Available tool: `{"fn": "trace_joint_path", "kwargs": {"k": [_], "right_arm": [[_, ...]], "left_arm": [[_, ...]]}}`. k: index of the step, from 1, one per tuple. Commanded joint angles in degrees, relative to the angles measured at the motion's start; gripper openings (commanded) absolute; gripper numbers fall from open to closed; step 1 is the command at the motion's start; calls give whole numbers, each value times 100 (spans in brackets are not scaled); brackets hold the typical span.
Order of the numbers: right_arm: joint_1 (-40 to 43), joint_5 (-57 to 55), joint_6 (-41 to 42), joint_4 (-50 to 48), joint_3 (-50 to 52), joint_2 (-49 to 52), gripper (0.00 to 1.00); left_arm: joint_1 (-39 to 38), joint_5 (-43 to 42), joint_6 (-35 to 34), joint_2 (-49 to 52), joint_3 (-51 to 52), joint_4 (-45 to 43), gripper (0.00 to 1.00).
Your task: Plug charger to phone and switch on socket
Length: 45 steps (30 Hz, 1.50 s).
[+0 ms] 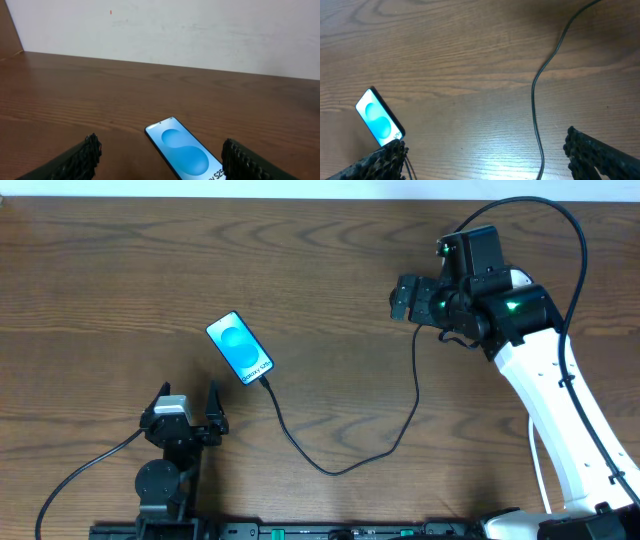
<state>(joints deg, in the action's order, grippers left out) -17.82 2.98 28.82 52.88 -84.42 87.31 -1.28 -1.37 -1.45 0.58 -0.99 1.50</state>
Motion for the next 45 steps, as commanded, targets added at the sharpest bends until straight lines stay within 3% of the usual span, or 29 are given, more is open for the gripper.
{"fn": "trace_joint_path", "kwargs": {"k": [1, 15, 23, 31, 39, 45], "right_arm": [[-33, -59, -61, -26, -61, -92, 99], [-26, -1056, -247, -555, 400, -306, 99], [-22, -1191, -1091, -2610, 2138, -1248, 99], [127, -1211, -1176, -4288, 3987, -2214, 99], [348, -1217, -1176, -5198, 5278, -3093, 99], [428, -1530, -1176, -5355, 5923, -3840, 99]], "left_arm": [[24, 55, 37, -35, 76, 260, 79], [24, 55, 37, -35, 76, 260, 79], [24, 55, 37, -35, 76, 258, 79], [24, 55, 37, -35, 76, 258, 79], [24, 55, 35, -35, 76, 260, 79], [24, 55, 37, -35, 76, 258, 79]]}}
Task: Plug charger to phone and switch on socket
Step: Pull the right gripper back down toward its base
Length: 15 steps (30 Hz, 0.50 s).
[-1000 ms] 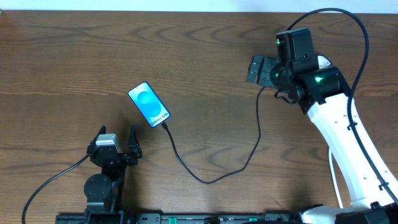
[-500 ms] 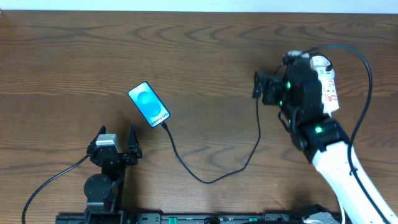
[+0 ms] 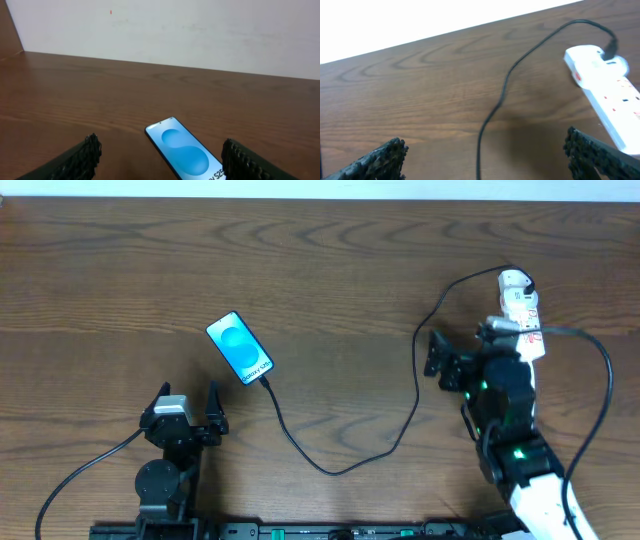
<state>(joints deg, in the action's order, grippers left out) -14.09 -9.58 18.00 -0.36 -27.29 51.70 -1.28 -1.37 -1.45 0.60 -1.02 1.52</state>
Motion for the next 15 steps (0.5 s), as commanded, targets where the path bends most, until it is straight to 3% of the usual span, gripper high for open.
{"fn": "trace_joint_path", "kwargs": {"k": [1, 10, 15], "right_arm": [[57, -354, -94, -28, 319, -428, 99], [57, -855, -116, -35, 1082, -1606, 99], [87, -855, -518, -46, 1475, -2332, 99]], "left_arm": [[24, 55, 37, -37, 79, 256, 79], [24, 55, 37, -37, 79, 256, 79], [24, 55, 37, -37, 79, 256, 79]]}}
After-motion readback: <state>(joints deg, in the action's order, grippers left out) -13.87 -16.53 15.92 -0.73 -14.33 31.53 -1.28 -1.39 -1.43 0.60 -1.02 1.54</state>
